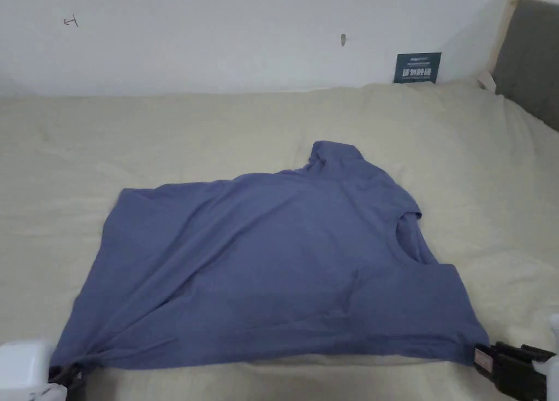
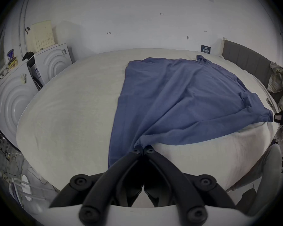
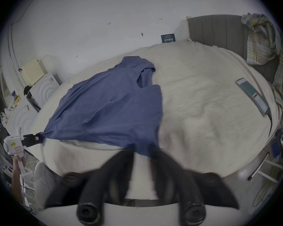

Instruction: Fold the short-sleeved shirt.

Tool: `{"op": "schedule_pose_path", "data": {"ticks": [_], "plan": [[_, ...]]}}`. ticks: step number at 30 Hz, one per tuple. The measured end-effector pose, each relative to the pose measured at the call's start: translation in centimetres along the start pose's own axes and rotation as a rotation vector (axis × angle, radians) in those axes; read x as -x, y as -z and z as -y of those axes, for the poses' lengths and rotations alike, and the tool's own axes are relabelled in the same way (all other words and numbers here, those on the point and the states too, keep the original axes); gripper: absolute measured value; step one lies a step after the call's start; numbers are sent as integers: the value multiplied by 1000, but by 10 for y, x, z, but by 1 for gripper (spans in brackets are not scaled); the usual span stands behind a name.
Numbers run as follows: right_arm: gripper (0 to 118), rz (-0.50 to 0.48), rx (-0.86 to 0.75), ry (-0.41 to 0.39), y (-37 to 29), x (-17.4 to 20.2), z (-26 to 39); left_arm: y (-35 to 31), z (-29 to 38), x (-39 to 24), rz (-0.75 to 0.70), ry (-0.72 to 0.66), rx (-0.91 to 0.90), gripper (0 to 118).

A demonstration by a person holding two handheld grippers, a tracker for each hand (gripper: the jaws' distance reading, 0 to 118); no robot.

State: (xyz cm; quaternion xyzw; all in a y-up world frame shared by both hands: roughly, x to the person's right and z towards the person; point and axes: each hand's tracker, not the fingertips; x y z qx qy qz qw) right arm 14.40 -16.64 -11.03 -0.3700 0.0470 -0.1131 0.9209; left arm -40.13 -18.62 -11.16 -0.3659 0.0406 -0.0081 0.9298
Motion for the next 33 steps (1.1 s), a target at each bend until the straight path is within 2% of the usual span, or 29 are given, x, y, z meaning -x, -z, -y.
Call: {"op": "schedule_pose_path", "data": {"ticks": [3,7,10,11,12,13,14,15,18,19,21,25,30,33], "plan": [[91,6,4,-2,6,-4,-4,-1,-5,9,27,-60,-15,0],[93,49,3,-22,14,-7,-12,-7,-11,16,23,-88,-35,0],[92,42,7,-35,23,-12,-13,-7,-14,20,33,-99,-40,0],[92,35,38,-28,29,-13,-14,-6,-15,20,33,-99,-36,0],[82,22,66,-20,33,-13,-15,-2,-12,26,32,-97,-33,0],[59,19,64,-18,37,-14,-15,-1,-11,27,32,-98,-32,0],[26,22,58,-18,39,-14,-14,-1,-11,27,30,-99,-32,0],[8,26,61,-24,43,-13,-13,-1,-11,27,32,-102,-33,0],[1,35,81,-37,48,-8,-11,-2,-13,25,32,-107,-31,0],[1,66,42,-40,45,-6,-9,-1,-13,26,33,-106,-26,0],[0,24,51,-40,38,-5,-12,-2,-13,26,27,-101,-21,0],[0,35,29,-61,31,-5,-24,-1,-19,29,32,-99,-21,0],[0,-10,-21,-23,31,-5,-57,4,-43,33,42,-121,-51,0],[0,2,-40,-49,45,-1,-93,11,-76,25,18,-83,-78,0]]}}
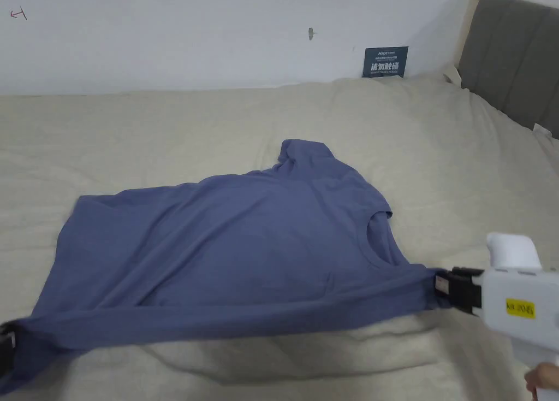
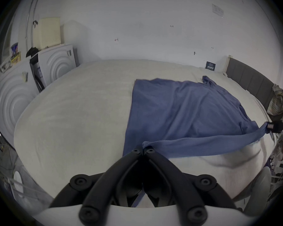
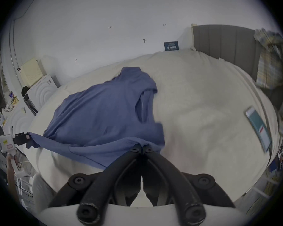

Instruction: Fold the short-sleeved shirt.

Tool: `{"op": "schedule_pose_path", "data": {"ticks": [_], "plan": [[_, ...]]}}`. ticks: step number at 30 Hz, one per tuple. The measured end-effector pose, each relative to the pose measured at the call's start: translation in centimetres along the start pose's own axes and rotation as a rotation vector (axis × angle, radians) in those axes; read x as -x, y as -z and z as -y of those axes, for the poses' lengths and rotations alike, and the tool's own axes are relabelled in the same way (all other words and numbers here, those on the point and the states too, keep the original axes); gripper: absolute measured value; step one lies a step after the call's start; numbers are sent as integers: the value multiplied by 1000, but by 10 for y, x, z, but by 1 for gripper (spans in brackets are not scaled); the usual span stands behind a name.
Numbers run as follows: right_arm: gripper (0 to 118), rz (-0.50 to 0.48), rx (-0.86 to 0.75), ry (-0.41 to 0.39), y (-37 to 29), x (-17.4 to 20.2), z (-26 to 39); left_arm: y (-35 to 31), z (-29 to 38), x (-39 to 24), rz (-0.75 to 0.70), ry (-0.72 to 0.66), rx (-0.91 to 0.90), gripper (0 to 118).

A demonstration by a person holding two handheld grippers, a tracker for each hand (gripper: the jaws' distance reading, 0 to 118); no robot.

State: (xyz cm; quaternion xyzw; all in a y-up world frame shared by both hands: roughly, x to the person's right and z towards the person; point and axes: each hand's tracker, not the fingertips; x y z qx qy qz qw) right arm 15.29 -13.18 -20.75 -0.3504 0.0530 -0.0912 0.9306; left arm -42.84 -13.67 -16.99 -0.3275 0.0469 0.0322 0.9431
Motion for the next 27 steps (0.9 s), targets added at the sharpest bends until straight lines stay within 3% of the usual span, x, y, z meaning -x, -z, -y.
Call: {"op": "schedule_pose_path", "data": {"ticks": [6,12,13,14,15,16,17,20,22,25,26,27], "plan": [[0,23,-11,3,59,6,-64,66,-66,-10,-2,25,32,0],[0,52,97,22,125,4,-74,137,-71,-15,-15,35,178,1],[4,58,106,21,132,3,-72,144,-68,-13,-21,21,192,12],[19,71,115,19,137,3,-72,148,-66,-12,-17,1,226,35],[56,79,120,15,138,2,-72,150,-65,-10,-29,-5,246,73],[80,101,126,17,137,1,-72,149,-63,-8,-19,5,249,95],[89,89,122,21,135,-2,-71,145,-62,-7,-9,4,247,107],[89,26,32,57,105,-6,-71,116,-63,-6,29,-18,172,109],[88,20,-7,29,79,-2,-68,93,-63,-8,22,-25,162,109],[76,-28,-57,-22,44,5,-53,52,-52,-7,62,-40,98,107],[71,-6,-70,-22,36,8,-45,40,-46,-8,61,-43,94,105],[39,23,-77,-17,30,11,-37,31,-40,-8,63,-41,88,92]]}}
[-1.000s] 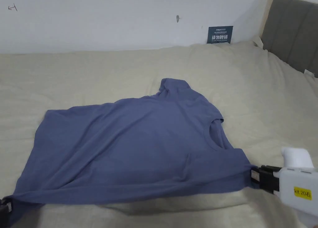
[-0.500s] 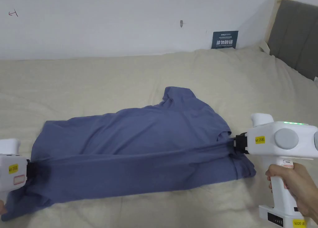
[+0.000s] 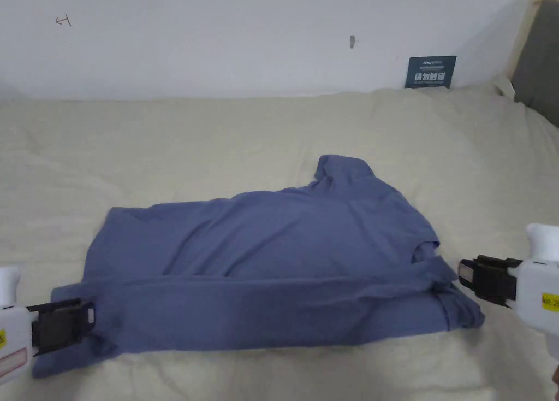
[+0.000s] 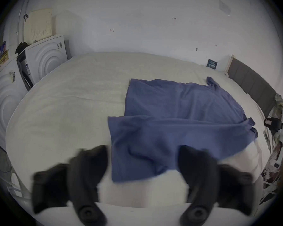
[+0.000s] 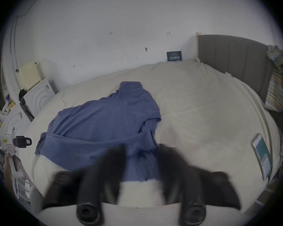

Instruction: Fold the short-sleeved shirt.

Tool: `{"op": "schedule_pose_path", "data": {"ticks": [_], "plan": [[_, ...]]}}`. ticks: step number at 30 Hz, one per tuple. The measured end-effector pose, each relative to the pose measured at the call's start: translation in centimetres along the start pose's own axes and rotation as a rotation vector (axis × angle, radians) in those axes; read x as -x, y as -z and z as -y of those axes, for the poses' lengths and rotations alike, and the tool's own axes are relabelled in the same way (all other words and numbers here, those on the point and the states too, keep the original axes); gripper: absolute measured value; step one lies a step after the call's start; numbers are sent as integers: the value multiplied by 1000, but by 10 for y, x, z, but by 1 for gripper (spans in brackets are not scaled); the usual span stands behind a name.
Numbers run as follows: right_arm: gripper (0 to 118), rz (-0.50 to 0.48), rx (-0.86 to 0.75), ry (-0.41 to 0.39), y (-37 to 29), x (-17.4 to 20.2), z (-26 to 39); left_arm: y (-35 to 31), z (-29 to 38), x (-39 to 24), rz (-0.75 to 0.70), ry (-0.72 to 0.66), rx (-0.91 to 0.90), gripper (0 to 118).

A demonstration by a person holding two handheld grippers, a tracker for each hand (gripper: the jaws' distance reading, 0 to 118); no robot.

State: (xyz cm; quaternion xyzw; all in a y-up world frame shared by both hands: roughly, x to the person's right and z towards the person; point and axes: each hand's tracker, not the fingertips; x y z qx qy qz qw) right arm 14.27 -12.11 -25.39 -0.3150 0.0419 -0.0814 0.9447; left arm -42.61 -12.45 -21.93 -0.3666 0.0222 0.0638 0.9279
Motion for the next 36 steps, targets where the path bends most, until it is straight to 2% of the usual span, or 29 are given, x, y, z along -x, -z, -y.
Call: {"op": "schedule_pose_path", "data": {"ticks": [1,2,3,5,9,11,12,13,14,15,18,19,20,21,22,23,24,25,26,27,29,30,33,36], "plan": [[14,13,-8,5,-4,2,8,-9,8,-3,-8,-3,-8,70],[6,3,-11,5,-7,4,16,-14,16,-4,-15,-2,-20,36],[4,-4,-2,2,-10,5,23,-20,26,-7,-16,-23,-35,0],[0,-19,7,4,-14,9,38,-26,32,1,60,-29,13,0],[0,-31,56,14,-10,11,56,-14,41,-1,-14,-9,9,0],[0,-29,66,21,-8,10,60,-7,37,5,-15,-43,4,0],[0,-29,70,22,-8,10,61,2,34,10,-13,-57,-1,16],[0,-27,73,26,-8,8,62,9,31,13,-12,-77,-4,46],[0,-25,72,35,-9,7,63,17,30,14,-16,-81,6,84],[0,-29,73,42,-9,5,63,27,28,13,-31,-80,32,107],[0,-24,75,47,-10,3,63,51,28,12,-41,-69,67,106],[0,-19,78,45,-10,2,63,61,29,11,-68,-94,122,99],[0,-15,78,45,-9,2,63,68,32,11,-45,-112,148,81],[0,-18,81,44,-8,1,63,72,34,9,-43,-111,140,70],[0,-18,80,44,-9,1,63,67,34,3,-157,-53,105,62],[0,-17,79,45,-8,0,62,64,32,0,-128,-34,81,42],[8,-18,77,45,-6,0,60,65,31,6,-112,-46,88,6],[28,-17,69,46,-4,-1,58,66,28,9,-65,-83,73,6],[57,-25,63,47,-2,-2,55,68,25,11,-32,-154,76,6],[57,-34,70,34,4,-3,50,72,20,12,-40,-159,121,6],[76,-34,92,26,18,-6,43,62,19,3,-65,-102,88,6],[95,-22,85,22,23,-9,40,61,16,3,-63,-91,91,6],[95,32,122,12,51,-17,29,55,14,3,-58,-83,87,6],[93,28,187,34,79,-25,25,51,14,6,-53,-79,82,6]]}}
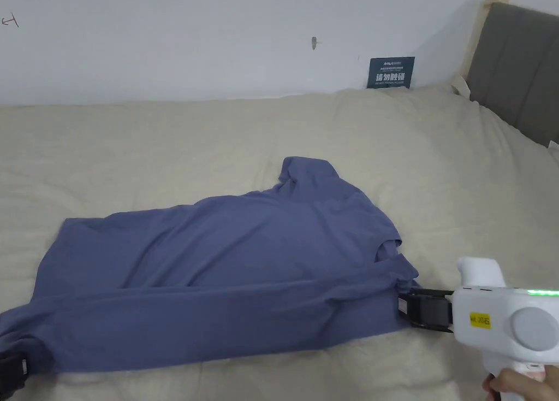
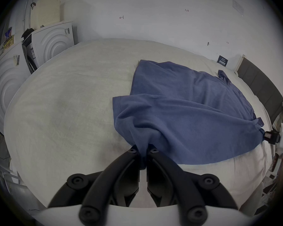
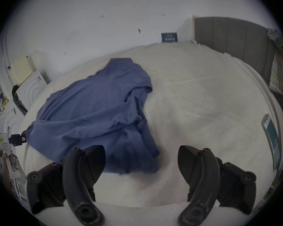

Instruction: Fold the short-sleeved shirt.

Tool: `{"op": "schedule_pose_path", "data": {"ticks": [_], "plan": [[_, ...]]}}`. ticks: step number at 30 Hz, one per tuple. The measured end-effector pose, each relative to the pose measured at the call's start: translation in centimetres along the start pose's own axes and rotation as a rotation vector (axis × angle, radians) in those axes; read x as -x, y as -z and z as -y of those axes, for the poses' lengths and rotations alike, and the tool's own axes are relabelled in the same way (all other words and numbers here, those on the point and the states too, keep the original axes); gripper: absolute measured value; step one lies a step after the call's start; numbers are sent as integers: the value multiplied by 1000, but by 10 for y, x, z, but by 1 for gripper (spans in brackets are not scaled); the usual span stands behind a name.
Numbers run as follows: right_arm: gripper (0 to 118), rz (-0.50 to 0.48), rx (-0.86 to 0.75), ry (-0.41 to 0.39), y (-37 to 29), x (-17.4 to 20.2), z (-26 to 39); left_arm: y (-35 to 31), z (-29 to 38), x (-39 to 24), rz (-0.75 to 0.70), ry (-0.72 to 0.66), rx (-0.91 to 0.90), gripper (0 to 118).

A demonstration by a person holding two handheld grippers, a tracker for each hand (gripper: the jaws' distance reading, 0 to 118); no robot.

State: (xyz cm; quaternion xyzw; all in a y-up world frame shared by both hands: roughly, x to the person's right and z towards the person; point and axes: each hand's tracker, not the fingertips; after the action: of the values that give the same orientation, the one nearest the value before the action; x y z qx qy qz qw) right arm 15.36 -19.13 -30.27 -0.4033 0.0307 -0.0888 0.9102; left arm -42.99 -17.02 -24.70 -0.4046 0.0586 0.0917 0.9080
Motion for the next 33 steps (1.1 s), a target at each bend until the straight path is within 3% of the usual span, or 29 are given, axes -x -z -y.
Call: {"op": "schedule_pose_path", "data": {"ticks": [1,2,3,4,6,9,13,19,26,27,28,29,30,31,33], "plan": [[87,-4,16,-7,8,-1,-1,0,-1,1,3,0,-2,6],[70,-6,37,-1,15,0,-1,0,-2,1,5,0,-1,6],[31,-9,49,8,18,4,0,1,-2,0,7,2,3,6],[18,-24,24,1,16,9,3,0,0,1,12,12,8,6],[13,41,13,-79,14,17,3,-2,-1,-3,2,35,10,6],[11,20,6,-45,1,10,3,-10,-1,-3,9,55,7,6],[10,-92,-44,49,-40,-4,-1,-33,1,0,21,96,-21,6],[10,-45,-2,-50,-96,-10,31,-79,22,2,3,135,-55,6],[10,-42,119,2,-109,-31,102,-87,80,15,52,146,38,6],[16,-35,126,21,-105,-33,109,-81,87,17,40,145,48,7],[29,8,145,32,-103,-33,112,-77,91,20,37,142,58,15],[49,14,135,23,-105,-33,113,-76,94,21,27,137,56,36],[65,-12,94,21,-107,-31,113,-77,97,24,29,127,28,77],[73,-4,83,31,-113,-29,108,-80,96,27,61,87,-8,97],[80,19,45,11,-124,-24,97,-90,89,30,94,5,-37,99]]}}
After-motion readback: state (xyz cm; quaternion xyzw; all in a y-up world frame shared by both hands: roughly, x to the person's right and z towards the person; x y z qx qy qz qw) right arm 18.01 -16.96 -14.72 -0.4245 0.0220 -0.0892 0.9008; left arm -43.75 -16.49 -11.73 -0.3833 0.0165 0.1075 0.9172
